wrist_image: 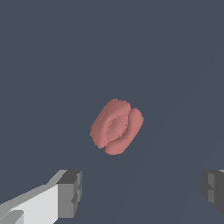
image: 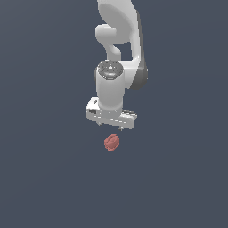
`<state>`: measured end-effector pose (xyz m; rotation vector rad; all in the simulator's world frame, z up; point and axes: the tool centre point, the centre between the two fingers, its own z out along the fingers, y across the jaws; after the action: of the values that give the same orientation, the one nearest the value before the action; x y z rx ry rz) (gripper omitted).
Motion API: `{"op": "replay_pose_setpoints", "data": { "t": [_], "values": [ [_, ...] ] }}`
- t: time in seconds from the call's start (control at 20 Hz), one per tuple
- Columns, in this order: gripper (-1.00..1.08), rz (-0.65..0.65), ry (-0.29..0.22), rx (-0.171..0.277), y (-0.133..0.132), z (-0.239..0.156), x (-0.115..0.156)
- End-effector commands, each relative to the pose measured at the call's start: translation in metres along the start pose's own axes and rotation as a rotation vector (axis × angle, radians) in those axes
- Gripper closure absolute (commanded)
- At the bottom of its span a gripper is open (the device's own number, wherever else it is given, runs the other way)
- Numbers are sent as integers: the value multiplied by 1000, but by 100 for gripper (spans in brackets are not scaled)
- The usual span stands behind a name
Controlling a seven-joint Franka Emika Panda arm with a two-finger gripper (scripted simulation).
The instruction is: Pick up the object and move it to a goal position.
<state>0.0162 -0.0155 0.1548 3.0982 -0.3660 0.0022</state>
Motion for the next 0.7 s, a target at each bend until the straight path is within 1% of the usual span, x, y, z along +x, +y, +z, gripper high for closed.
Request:
{"op": "replay_pose_setpoints", "data": {
  "t": [0.0, 0.65],
  "values": [
    [-92, 70, -1, 4, -2, 6, 3],
    [-92, 432, -8, 17, -9, 38, 19]
  ]
}}
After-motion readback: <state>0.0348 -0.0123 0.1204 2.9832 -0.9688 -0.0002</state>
